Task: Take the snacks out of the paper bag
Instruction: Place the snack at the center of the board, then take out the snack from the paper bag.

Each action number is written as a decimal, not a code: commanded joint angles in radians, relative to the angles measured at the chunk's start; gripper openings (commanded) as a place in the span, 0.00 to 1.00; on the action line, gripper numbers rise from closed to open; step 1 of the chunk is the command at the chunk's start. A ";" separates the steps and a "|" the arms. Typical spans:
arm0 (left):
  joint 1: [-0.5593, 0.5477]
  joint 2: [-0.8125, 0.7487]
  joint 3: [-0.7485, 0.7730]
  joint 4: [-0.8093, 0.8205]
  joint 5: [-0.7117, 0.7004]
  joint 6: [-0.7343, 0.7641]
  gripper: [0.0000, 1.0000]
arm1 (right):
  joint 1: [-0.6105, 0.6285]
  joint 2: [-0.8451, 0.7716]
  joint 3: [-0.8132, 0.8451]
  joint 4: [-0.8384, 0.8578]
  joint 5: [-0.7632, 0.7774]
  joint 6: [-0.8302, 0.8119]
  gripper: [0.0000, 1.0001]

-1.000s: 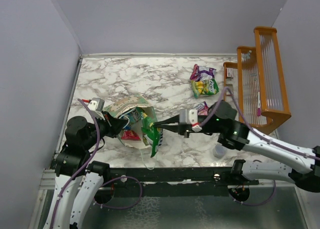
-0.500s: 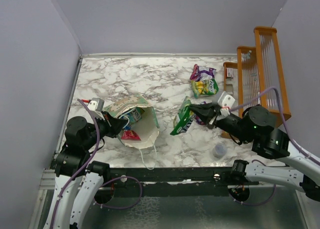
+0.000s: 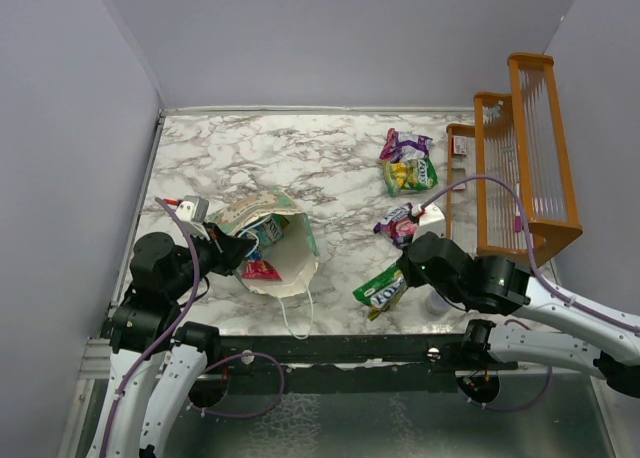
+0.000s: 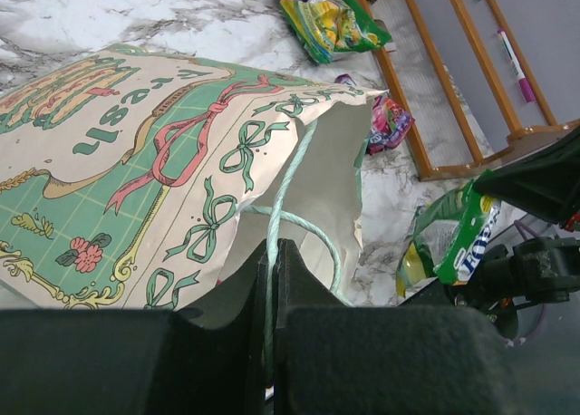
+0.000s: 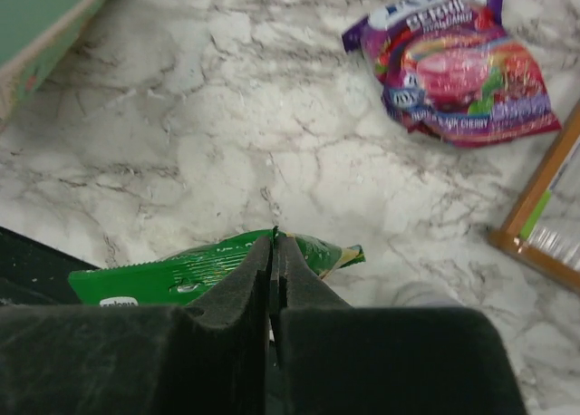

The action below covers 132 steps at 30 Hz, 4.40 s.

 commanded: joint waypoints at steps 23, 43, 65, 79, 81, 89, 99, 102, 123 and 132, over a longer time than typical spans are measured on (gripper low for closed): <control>0.000 0.018 -0.011 0.043 0.128 0.019 0.00 | -0.231 0.516 -0.103 0.651 0.095 -0.055 0.24; 0.000 -0.083 -0.087 -0.100 0.118 -0.024 0.00 | -0.095 0.082 -0.235 0.888 -0.779 -0.610 0.81; 0.003 -0.078 -0.123 0.015 0.266 -0.070 0.00 | 0.199 0.705 -0.066 1.208 -0.467 -1.135 0.52; 0.002 -0.049 -0.080 0.015 0.225 -0.070 0.00 | 0.195 0.987 0.024 1.350 -0.435 -1.128 0.73; 0.002 -0.044 -0.076 0.012 0.227 -0.065 0.00 | 0.192 1.036 0.054 1.378 -0.431 -1.122 0.73; 0.002 -0.055 -0.040 -0.028 0.214 -0.051 0.00 | 0.156 1.189 0.193 1.375 -0.341 -1.093 0.63; 0.002 -0.072 -0.039 -0.046 0.135 -0.058 0.00 | 0.126 1.158 0.162 1.347 -0.329 -1.059 0.28; 0.002 -0.064 -0.033 -0.055 0.084 -0.064 0.00 | 0.125 1.096 0.149 1.314 -0.405 -1.056 0.12; 0.001 -0.019 0.016 -0.068 -0.087 -0.070 0.00 | 0.150 0.455 -0.144 1.333 -0.916 -0.771 0.01; 0.003 -0.020 0.029 -0.113 -0.179 -0.034 0.00 | 0.149 0.084 -0.147 0.808 -0.825 -0.832 0.01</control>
